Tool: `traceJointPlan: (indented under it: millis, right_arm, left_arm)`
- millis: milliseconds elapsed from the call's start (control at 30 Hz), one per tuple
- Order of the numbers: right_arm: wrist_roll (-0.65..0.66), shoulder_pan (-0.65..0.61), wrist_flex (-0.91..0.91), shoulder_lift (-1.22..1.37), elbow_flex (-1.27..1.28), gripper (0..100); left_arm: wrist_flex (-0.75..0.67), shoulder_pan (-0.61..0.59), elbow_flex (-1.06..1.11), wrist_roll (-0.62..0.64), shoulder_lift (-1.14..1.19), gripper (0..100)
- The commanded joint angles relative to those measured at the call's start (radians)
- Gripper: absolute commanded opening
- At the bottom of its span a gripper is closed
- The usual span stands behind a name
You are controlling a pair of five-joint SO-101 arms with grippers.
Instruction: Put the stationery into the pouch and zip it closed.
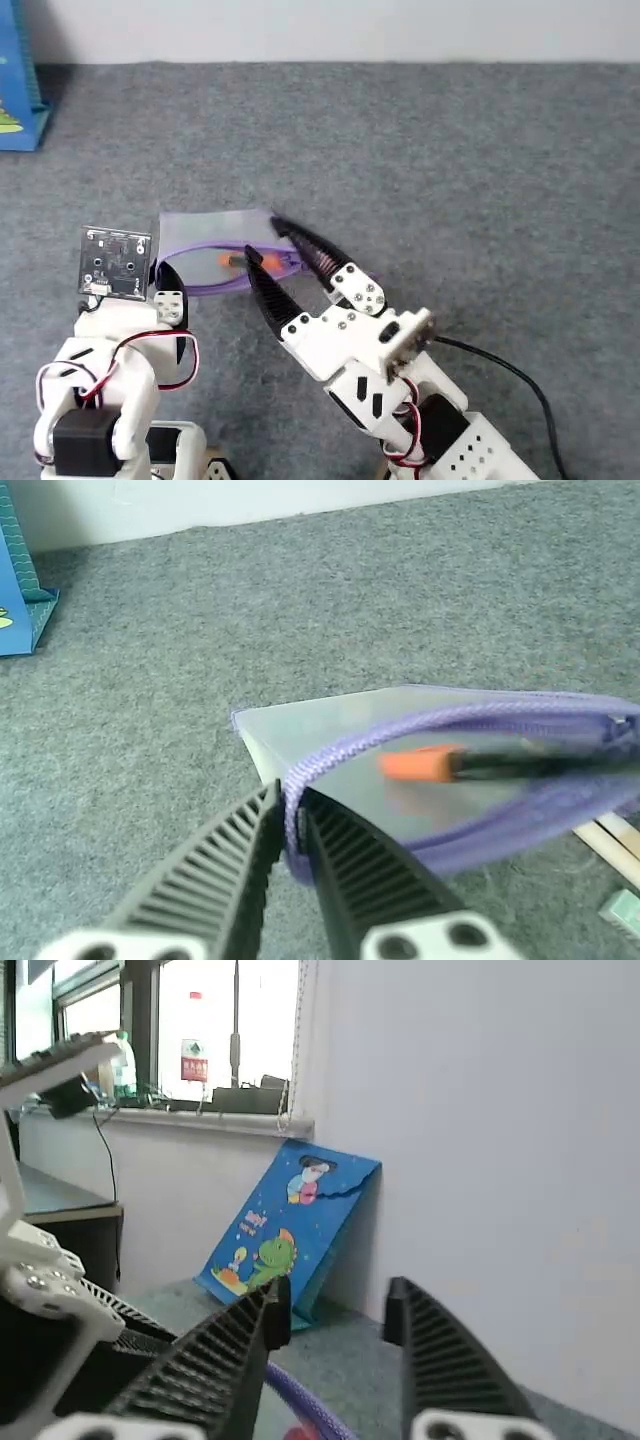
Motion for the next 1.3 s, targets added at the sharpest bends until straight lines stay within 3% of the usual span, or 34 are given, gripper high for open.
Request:
traceJointPlan:
  millis: [0, 133, 300, 533, 733, 967, 1267]
  right_arm:
    - [0.008, 0.012, 0.091, -0.012, -0.11, 22.3]
    - [-0.032, 0.084, 0.292, -0.012, -0.198, 15.4]
    - [-0.23, 0.289, 0.575, 0.002, -0.279, 14.0]
    - [-0.236, 0.406, 0.779, 0.068, -0.275, 13.9]
    - [-0.244, 0.417, 0.773, 0.386, -0.313, 14.0]
    - [-0.276, 0.506, 0.739, 0.831, -0.566, 14.0]
    - [-0.272, 0.486, 0.653, 1.265, -0.772, 14.0]
  left_arm:
    - [-0.005, -0.005, 0.001, 0.011, 0.009, 1]
    - [-0.005, -0.017, 0.001, 0.011, 0.009, 1]
    - [-0.005, -0.133, -0.002, 0.011, 0.003, 1]
    - [-0.005, -0.158, -0.005, 0.011, 0.003, 1]
    - [-0.005, -0.161, -0.005, 0.011, 0.003, 1]
    - [-0.003, -0.161, -0.004, 0.011, 0.003, 1]
    - [-0.005, -0.158, -0.001, 0.011, 0.003, 1]
